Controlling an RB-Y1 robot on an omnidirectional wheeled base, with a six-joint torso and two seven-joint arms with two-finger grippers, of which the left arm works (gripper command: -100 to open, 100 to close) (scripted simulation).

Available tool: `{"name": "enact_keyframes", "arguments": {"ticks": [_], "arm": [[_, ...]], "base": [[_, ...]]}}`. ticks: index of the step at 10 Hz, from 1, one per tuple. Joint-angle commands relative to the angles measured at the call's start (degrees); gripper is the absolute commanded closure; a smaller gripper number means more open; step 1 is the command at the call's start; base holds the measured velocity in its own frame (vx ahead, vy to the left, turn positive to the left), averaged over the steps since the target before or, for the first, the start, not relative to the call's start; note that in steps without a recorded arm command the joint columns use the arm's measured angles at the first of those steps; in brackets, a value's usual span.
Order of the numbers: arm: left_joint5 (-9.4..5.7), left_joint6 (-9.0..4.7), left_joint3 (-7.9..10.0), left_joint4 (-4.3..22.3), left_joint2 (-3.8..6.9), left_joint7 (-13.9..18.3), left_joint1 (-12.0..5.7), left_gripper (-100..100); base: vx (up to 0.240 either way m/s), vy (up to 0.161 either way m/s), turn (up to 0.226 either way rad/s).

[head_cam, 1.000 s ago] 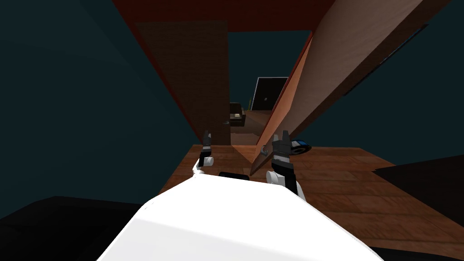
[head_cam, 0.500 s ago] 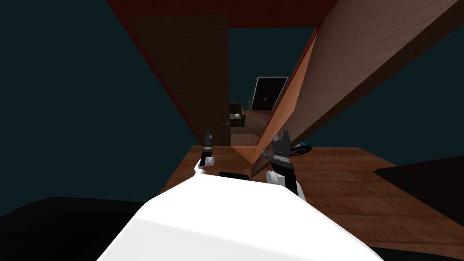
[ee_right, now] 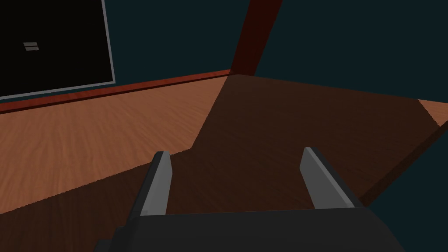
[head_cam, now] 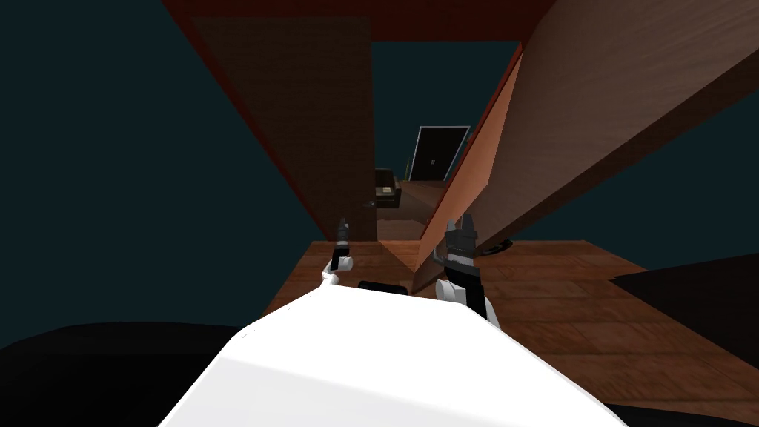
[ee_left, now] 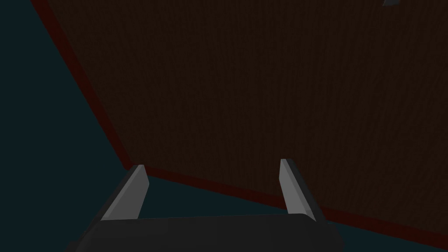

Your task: Pull the door open

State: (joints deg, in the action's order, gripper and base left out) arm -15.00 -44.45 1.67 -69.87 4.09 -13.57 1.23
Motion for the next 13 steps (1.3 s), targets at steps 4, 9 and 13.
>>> {"name": "enact_keyframes", "arguments": {"ticks": [4, 9, 13], "arm": [[-1.68, -1.09, 0.04, 8.0, -0.44, -0.6, -2.81, -100], [-3.4, -2.4, 0.17, 17.1, -1.17, -1.2, -6.26, -100], [-4.67, -3.37, 0.27, 23.7, -1.9, -1.6, -8.8, -100]], "base": [[0.093, 0.034, -0.034], [0.099, 0.035, -0.041], [0.091, 0.026, -0.046]]}}
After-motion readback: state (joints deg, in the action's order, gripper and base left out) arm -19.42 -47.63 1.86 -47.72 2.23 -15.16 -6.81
